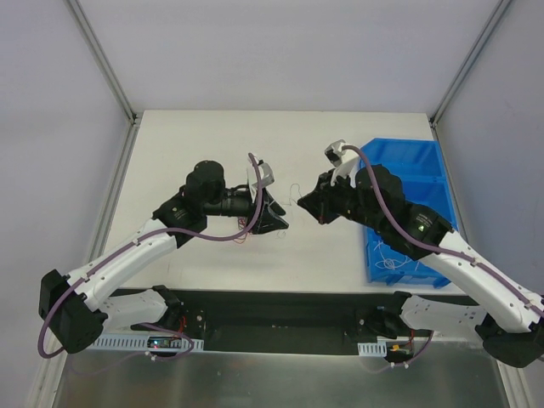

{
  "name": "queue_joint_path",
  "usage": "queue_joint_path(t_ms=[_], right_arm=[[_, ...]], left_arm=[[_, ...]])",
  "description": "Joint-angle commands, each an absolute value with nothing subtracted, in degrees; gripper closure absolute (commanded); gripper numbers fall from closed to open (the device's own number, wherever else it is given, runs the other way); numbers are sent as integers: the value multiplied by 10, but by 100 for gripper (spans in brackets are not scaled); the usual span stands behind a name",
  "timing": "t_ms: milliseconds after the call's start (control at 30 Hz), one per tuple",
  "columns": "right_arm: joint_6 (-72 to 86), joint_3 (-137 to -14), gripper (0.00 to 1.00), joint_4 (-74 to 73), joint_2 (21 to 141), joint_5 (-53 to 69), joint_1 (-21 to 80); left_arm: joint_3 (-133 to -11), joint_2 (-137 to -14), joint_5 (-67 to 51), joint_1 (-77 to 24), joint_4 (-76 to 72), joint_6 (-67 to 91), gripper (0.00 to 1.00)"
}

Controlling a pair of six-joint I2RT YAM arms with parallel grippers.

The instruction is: Untangle the cables

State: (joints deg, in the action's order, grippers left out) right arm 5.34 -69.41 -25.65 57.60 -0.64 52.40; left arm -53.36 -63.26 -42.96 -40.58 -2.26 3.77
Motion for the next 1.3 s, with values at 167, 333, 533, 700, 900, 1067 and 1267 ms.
queue_joint_path(t_ms=[167,333,533,700,900,1067,1267], right_arm=[[81,-693,100,-258,563,-129,524],[102,-738,100,-403,573,-388,524],[90,-715,100,-430,595,-454,538],[102,-693,100,-420,582,-446,542],[105,-704,100,-466,541,-489,539],[141,-697,100,-549,477,-530,510],[222,-674,100,-670,405,-538,468]], left_arm=[[-554,-633,-467,-418,-32,22,100],[-557,-632,-506,-428,-29,16,100],[-547,-615,-504,-440,-32,5,100],[-545,-622,-464,-442,-32,5,100],[-558,-623,-403,-441,-3,-10,31],[-549,-597,-325,-441,11,-18,23],[-541,-587,-250,-441,13,-20,17]])
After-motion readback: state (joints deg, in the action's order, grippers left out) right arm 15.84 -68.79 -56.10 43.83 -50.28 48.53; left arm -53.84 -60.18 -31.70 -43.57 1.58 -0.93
